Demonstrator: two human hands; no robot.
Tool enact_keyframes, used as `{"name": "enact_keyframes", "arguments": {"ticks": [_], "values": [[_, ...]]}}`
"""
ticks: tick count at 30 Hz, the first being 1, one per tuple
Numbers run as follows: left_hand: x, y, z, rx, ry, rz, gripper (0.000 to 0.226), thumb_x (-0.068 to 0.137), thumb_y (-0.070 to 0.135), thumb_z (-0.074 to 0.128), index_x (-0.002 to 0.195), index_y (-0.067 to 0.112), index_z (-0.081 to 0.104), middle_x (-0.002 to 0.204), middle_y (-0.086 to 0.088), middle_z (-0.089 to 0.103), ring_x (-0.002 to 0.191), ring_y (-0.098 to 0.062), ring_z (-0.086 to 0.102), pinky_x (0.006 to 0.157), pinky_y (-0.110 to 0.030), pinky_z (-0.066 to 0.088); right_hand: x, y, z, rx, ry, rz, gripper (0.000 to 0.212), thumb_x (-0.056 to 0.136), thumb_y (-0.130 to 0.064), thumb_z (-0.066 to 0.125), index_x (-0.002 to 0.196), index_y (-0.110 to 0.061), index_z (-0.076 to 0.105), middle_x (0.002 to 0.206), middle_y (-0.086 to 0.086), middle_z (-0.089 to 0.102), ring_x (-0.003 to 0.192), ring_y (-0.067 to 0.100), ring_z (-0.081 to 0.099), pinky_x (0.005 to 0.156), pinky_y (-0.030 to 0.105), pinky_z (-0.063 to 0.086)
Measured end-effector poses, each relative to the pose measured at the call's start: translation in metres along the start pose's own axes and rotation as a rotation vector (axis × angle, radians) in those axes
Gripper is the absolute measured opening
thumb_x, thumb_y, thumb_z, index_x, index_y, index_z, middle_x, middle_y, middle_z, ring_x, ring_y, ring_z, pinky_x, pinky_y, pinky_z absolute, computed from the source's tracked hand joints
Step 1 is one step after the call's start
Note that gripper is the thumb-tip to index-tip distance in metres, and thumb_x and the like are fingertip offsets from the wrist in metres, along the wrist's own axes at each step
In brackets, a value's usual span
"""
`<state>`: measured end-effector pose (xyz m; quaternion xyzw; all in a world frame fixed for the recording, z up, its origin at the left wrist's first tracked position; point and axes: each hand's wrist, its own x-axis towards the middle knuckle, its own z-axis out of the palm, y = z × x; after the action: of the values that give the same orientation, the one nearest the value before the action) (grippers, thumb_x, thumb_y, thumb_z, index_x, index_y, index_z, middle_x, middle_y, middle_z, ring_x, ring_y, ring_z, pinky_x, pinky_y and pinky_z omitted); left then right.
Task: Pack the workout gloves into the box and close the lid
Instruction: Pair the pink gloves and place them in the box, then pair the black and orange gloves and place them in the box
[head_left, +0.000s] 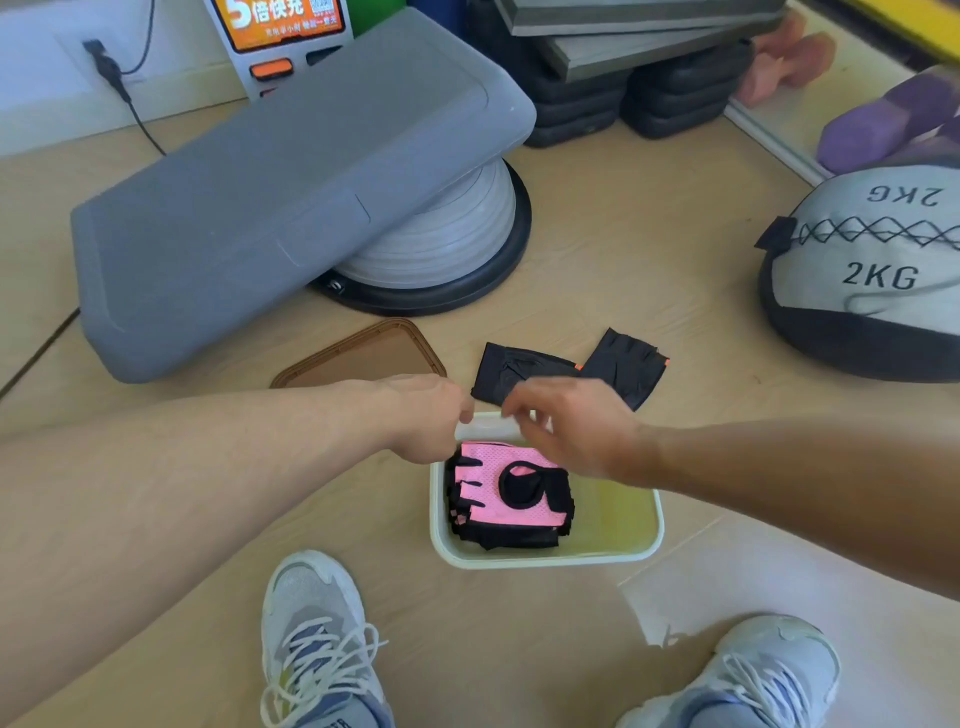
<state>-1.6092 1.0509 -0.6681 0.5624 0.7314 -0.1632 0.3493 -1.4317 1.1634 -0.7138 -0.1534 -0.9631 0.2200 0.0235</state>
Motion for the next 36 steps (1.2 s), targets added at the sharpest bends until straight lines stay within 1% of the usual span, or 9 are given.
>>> {"name": "enact_keyframes", "arguments": {"ticks": [5, 11, 14, 18, 22, 25, 30, 33, 36], "values": [[0.002, -0.012, -0.006, -0.038, 0.031, -0.029, 0.055, 0.091, 0.016, 0.051, 0.145, 0.025, 0.048, 0.149, -0.002, 0.049, 0.134, -0.026, 0.049, 0.102, -0.035, 0.044, 0.003, 0.034, -0.026, 0.009, -0.106, 0.340, 0.023, 0.100, -0.025, 0.044, 0.116, -0.032, 0.060, 0.097, -0.019, 0.060, 0.091, 0.014, 0.064, 0.075, 0.033, 0.051], [0.013, -0.018, -0.027, -0.098, 0.082, -0.056, 0.050, 0.088, 0.019, 0.054, 0.137, 0.031, 0.055, 0.137, -0.003, 0.058, 0.121, -0.026, 0.057, 0.095, -0.031, 0.048, 0.040, 0.100, -0.018, -0.132, -0.495, 0.555, 0.036, 0.098, -0.019, 0.050, 0.132, -0.024, 0.062, 0.138, 0.000, 0.061, 0.127, 0.024, 0.055, 0.094, 0.027, 0.043], [0.018, -0.024, -0.039, -0.171, 0.157, -0.087, 0.048, 0.087, 0.020, 0.056, 0.133, 0.033, 0.059, 0.135, -0.002, 0.059, 0.118, -0.024, 0.059, 0.089, -0.028, 0.047, 0.061, 0.114, 0.001, -0.123, -0.573, 0.588, 0.064, 0.095, -0.031, 0.067, 0.152, -0.016, 0.042, 0.148, 0.006, 0.054, 0.134, 0.028, 0.050, 0.102, 0.030, 0.042], [0.020, -0.024, -0.037, -0.245, 0.149, -0.110, 0.045, 0.091, 0.024, 0.060, 0.137, 0.029, 0.058, 0.140, 0.000, 0.057, 0.124, -0.022, 0.056, 0.089, -0.024, 0.040, 0.067, 0.120, 0.034, -0.274, -0.800, 0.640, 0.097, 0.093, -0.055, 0.061, 0.162, -0.015, 0.007, 0.163, 0.012, 0.024, 0.146, 0.035, 0.033, 0.110, 0.038, 0.039], [0.022, -0.017, -0.025, -0.310, 0.040, -0.122, 0.046, 0.095, 0.030, 0.063, 0.141, 0.026, 0.056, 0.140, 0.001, 0.055, 0.127, -0.020, 0.052, 0.089, -0.021, 0.035, 0.073, 0.136, 0.062, -0.285, -0.571, 0.751, 0.085, 0.084, -0.049, 0.073, 0.150, -0.017, 0.030, 0.149, 0.020, 0.032, 0.130, 0.039, 0.049, 0.092, 0.042, 0.049], [0.022, -0.015, -0.023, -0.284, 0.014, -0.149, 0.047, 0.096, 0.030, 0.063, 0.142, 0.027, 0.054, 0.142, 0.000, 0.053, 0.127, -0.020, 0.052, 0.087, -0.021, 0.035, 0.068, 0.149, 0.074, -0.255, -0.569, 0.746, 0.058, 0.091, -0.034, 0.065, 0.140, -0.010, 0.046, 0.149, 0.022, 0.041, 0.130, 0.036, 0.050, 0.095, 0.037, 0.050], [0.024, -0.008, -0.026, -0.296, 0.034, -0.133, 0.046, 0.093, 0.029, 0.065, 0.139, 0.026, 0.056, 0.131, 0.001, 0.059, 0.122, -0.021, 0.055, 0.089, -0.023, 0.039, 0.052, 0.161, 0.043, -0.144, -0.380, 0.639, 0.028, 0.089, -0.012, 0.057, 0.116, -0.007, 0.062, 0.118, 0.017, 0.065, 0.111, 0.034, 0.061, 0.071, 0.028, 0.041], [0.026, -0.004, -0.031, -0.379, 0.102, -0.131, 0.054, 0.090, 0.030, 0.068, 0.141, 0.027, 0.052, 0.139, 0.000, 0.057, 0.128, -0.020, 0.053, 0.097, -0.025, 0.040, 0.047, 0.151, -0.013, -0.104, -0.226, 0.550, 0.013, 0.078, -0.010, 0.063, 0.089, -0.014, 0.059, 0.093, 0.010, 0.062, 0.093, 0.034, 0.062, 0.065, 0.030, 0.041], [0.021, -0.001, -0.037, -0.501, 0.207, -0.126, 0.071, 0.086, 0.037, 0.074, 0.150, 0.028, 0.042, 0.150, 0.000, 0.051, 0.135, -0.019, 0.049, 0.108, -0.029, 0.038, 0.041, 0.124, -0.073, -0.082, -0.189, 0.406, 0.019, 0.080, -0.010, 0.071, 0.080, -0.012, 0.052, 0.084, 0.001, 0.051, 0.083, 0.028, 0.053, 0.061, 0.030, 0.035]]}}
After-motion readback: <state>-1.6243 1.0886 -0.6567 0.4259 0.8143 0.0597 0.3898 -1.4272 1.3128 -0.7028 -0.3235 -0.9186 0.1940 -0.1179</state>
